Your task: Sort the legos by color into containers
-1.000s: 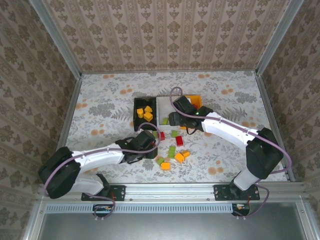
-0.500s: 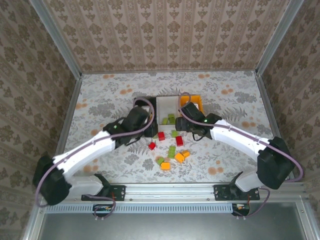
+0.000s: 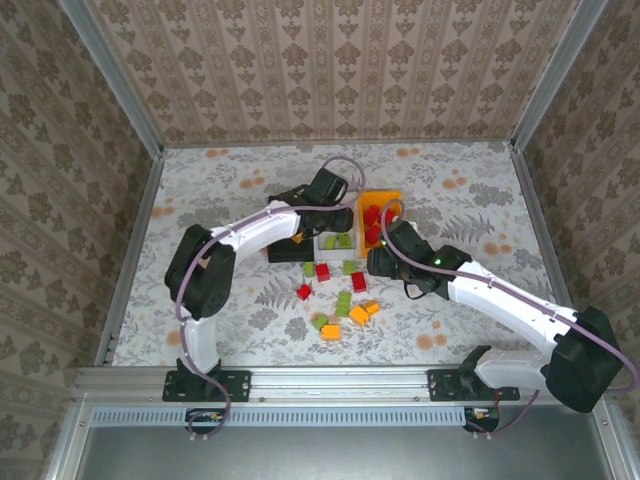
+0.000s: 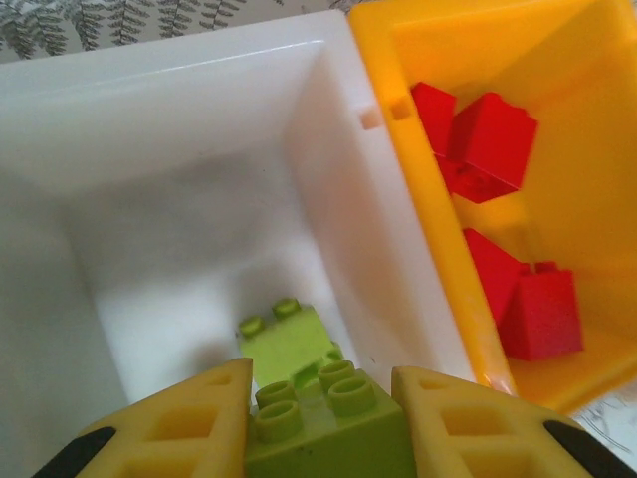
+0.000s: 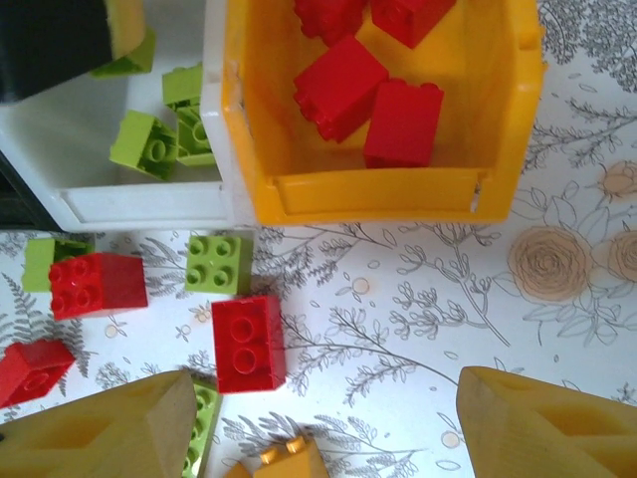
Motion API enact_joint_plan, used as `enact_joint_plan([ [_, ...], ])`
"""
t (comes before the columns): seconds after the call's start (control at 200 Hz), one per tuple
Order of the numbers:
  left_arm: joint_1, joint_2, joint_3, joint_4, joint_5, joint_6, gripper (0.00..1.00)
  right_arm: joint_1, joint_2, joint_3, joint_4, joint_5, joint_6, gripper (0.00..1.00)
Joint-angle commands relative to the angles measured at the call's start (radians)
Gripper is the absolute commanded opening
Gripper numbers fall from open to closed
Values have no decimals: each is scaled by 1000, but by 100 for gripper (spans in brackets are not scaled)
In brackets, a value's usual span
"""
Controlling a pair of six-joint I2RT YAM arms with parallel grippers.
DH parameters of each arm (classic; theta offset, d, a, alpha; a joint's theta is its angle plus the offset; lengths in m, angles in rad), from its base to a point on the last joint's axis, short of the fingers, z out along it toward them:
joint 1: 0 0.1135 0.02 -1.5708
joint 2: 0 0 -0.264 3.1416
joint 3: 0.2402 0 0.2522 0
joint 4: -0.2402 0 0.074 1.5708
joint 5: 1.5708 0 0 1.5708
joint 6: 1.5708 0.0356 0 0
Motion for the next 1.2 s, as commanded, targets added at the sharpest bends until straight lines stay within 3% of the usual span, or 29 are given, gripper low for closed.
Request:
enact_joint_plan([
  [0.0, 3, 34, 72, -46, 8, 33, 39, -3, -29, -27, -34, -24, 14, 72],
  [0.225, -8, -34, 60, -22, 23, 9, 73, 2, 4, -32, -19, -53, 12, 72],
  [0.495, -74, -392, -190, 44, -28, -3, 99, 64, 162, 25, 42, -94, -8, 71],
  [0.66, -129, -653, -452, 46, -128, -50, 100, 81, 292, 58, 80, -90, -3, 70],
  [0.98, -146, -1067, -892, -29, -244, -250, 100, 81, 484, 125, 117, -75, 3, 67],
  [1.09, -145, -1135, -963, -53, -264, -300, 100, 80, 510, 121, 120, -76, 12, 61],
  [1.195, -143, -1174, -1031, -41, -284, -337, 100, 81, 508, 103, 127, -72, 19, 49],
])
